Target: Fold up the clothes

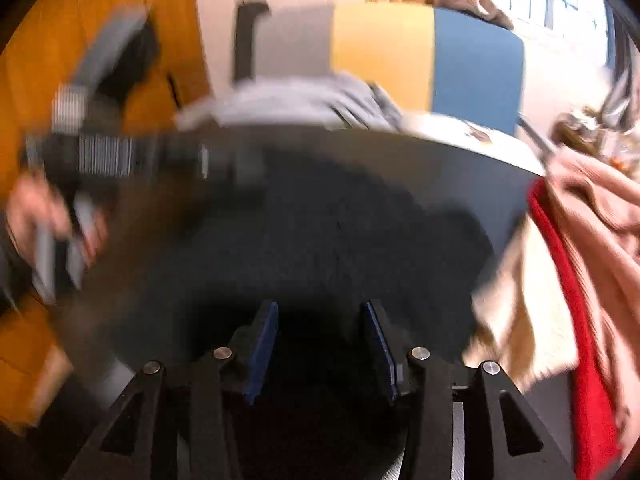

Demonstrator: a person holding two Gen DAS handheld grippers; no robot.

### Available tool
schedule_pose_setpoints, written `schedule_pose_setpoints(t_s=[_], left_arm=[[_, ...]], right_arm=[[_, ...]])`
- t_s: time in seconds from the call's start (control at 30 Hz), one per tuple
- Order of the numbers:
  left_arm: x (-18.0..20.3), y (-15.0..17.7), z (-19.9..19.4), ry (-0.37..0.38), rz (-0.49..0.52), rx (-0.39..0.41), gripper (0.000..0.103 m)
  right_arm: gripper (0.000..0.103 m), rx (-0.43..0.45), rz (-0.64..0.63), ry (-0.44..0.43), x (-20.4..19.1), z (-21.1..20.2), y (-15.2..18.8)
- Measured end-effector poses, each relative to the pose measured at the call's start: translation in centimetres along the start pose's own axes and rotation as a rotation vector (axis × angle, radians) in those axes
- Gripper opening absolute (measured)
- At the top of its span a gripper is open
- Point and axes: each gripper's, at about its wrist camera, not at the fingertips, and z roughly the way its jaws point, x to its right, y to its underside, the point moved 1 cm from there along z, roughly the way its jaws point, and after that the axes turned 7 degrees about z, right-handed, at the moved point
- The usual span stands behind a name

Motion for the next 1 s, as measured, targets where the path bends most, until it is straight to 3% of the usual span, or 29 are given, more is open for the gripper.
schedule_pose_setpoints(t_s=[0.07, 0.2, 0.67, 0.8, 0.87, 0.9, 0.93, 0.97, 1.0], left_arm=[[0.0, 0.1, 2.5, -0.026, 0.019, -0.075, 0.078], [0.4, 0.0, 3.0, -0.058, 0.02, -0.064, 0.08], [2.4, 0.1, 0.5, -0.231, -0.016, 0.041, 0.079], [2.9, 1.1, -2.1, -0.215, -0.046, 0.078, 0.079], [2.7, 1.8, -3.2, -0.194, -0.08, 0.092, 0.079], [2.3, 2.5, -3.9, -0.17, -0.109, 0.1, 0.08], [1.6, 3.1, -4.6, -0.134, -0.148, 0.109, 0.08], [0.9, 3.7, -5.1, -0.094, -0.187, 0.12, 0.081], [0.0, 4.3, -5.7, -0.047, -0.234, 0.126, 0.081]], right_arm=[[0.049, 0.059, 0.006, 0.004, 0.9, -0.2, 2.3], [0.052, 0.092, 0.049, -0.032, 1.6, -0.3, 3.0], [0.054, 0.132, 0.068, -0.051, 2.4, -1.1, 4.0], [0.056, 0.145, 0.073, -0.043, 2.2, -1.1, 4.2], [0.062, 0.138, 0.078, -0.041, 2.0, -1.3, 4.1], [0.072, 0.125, 0.083, -0.051, 1.9, -1.5, 4.0], [0.096, 0.09, 0.091, -0.066, 1.9, -1.6, 3.9], [0.103, 0.024, 0.105, -0.087, 1.8, -1.6, 3.8], [0.103, -0.026, 0.129, -0.107, 2.0, -1.8, 3.7]])
